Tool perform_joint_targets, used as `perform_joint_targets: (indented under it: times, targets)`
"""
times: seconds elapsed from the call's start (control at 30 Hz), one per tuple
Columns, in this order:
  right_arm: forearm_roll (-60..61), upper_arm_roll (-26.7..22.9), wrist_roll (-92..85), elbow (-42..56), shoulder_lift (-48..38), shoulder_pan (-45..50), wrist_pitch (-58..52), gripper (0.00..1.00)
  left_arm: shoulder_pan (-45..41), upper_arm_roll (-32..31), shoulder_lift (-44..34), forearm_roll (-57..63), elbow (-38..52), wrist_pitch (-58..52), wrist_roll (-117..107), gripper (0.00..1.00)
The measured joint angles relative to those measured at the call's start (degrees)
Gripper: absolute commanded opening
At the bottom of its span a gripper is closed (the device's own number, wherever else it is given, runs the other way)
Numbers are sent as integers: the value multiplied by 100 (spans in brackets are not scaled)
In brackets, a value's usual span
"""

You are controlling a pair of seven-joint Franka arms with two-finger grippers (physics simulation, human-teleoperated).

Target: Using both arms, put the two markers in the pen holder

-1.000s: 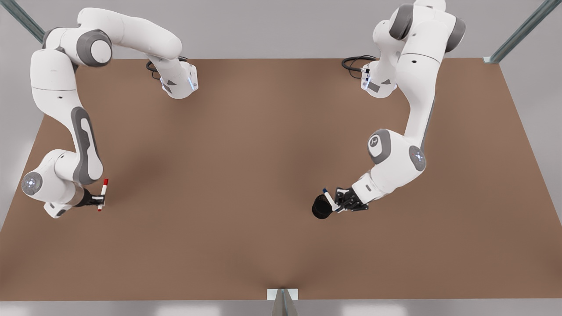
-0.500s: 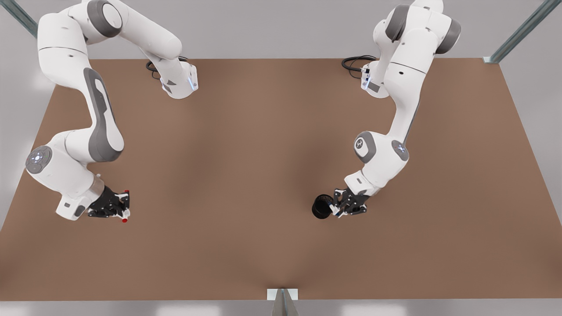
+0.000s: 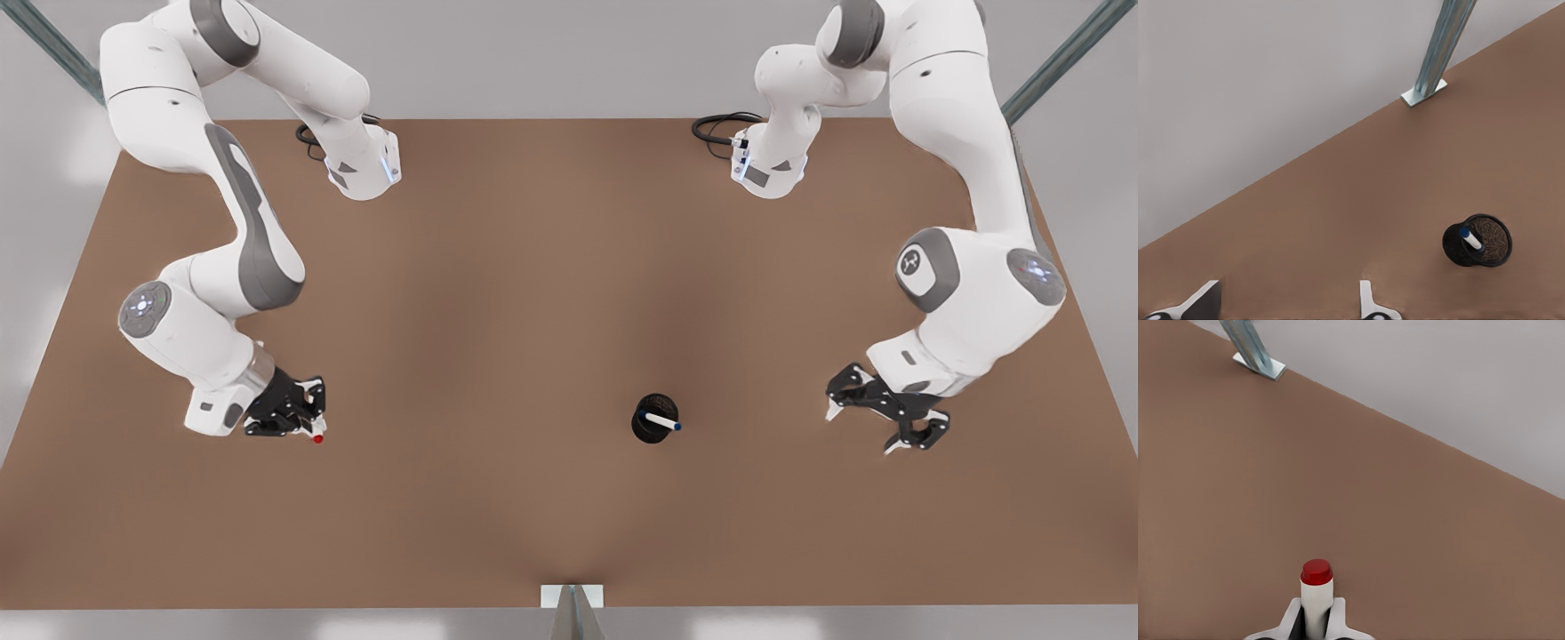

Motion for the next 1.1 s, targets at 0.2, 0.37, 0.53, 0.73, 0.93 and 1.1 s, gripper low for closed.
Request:
perform_joint_targets:
  times: [0.2, 0.37, 0.53, 0.73, 0.93, 1.1]
  targets:
    - [11, 453, 146, -160, 115, 272, 420, 23, 394, -287, -838, 1082, 237, -1939, -931, 100]
    - [18, 842, 283, -745, 186, 382, 1207, 23, 405, -304, -653, 1261, 253, -2592, -1481, 100]
    - [13, 821, 444, -917, 413, 733, 2068, 23, 402, -307, -636, 1283, 258, -2871, -1894, 100]
    - [-8, -1095, 709, 1155, 1417, 3593, 2959, 22, 404, -299, -638, 1190, 258, -3009, -2260, 100]
    - [-19, -3325, 1555, 4546, 2975, 6633, 2718, 21, 409, -298, -635, 1163, 258, -3059, -2523, 100]
    - [-20, -3687, 2189, 4825, 3381, 6895, 2820, 21, 411, -298, -635, 1154, 258, -3076, -2683, 100]
